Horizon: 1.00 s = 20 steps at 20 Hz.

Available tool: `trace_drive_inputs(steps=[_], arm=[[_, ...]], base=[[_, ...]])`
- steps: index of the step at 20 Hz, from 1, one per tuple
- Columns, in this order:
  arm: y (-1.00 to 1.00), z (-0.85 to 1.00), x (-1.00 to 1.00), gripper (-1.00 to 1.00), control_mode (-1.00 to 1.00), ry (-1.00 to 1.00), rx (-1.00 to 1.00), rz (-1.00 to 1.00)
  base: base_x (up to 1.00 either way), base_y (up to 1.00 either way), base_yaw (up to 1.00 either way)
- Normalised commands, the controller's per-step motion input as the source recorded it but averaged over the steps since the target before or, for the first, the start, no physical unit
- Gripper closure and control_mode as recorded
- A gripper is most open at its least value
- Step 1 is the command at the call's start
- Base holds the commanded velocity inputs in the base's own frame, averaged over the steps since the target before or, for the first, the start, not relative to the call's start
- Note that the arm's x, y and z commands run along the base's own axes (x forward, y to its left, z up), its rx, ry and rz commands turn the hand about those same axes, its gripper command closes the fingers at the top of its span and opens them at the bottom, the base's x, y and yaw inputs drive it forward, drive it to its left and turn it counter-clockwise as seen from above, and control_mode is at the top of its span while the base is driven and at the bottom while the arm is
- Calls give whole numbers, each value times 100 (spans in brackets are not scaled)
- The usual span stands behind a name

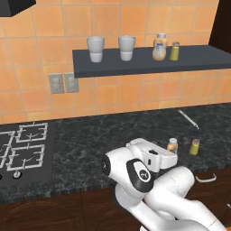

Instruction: Put the shaker and condiment bottle from the counter next to their counterparts in the cabinet.

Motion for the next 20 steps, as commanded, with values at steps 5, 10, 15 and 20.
trace_drive_inputs(steps=[5, 10, 15, 20], arm=[[-16, -17, 0, -100, -100, 0, -8, 13], [-57, -56, 0, -100, -100, -6, -2, 6], [-78, -18, 0, -100, -100, -16, -3, 16], [-32, -4, 0, -100, -100, 0, 0, 8]], base=[[0, 0, 0], [0, 0, 0], [0, 0, 0], [0, 0, 0]])
